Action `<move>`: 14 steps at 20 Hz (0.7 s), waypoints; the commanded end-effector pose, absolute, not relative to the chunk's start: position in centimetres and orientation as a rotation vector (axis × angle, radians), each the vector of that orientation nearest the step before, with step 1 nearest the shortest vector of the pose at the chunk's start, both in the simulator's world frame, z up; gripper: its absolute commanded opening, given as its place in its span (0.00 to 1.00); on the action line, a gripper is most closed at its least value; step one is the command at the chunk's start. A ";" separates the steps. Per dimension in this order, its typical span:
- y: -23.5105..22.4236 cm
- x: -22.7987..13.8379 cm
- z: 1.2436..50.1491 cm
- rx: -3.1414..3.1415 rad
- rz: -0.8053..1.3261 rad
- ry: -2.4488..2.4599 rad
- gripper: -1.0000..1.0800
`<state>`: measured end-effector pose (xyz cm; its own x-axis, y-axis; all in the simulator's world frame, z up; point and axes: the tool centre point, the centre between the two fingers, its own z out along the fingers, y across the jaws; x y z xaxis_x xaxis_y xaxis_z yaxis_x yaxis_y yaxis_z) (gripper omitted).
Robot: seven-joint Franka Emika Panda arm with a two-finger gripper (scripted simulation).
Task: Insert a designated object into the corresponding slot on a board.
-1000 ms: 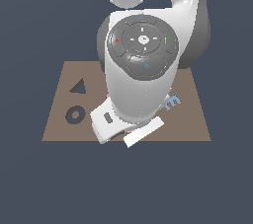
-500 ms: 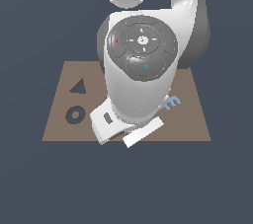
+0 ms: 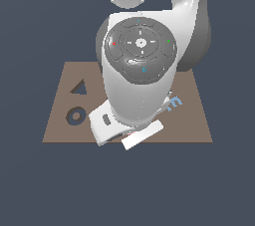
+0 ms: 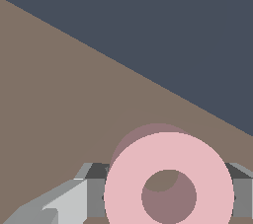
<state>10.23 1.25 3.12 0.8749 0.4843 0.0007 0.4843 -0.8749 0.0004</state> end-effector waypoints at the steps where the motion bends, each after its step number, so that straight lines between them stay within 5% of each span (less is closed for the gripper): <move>1: 0.9 10.5 3.1 3.053 0.001 0.737 0.00; 14: -2.8 12.3 3.4 3.135 0.002 0.194 0.00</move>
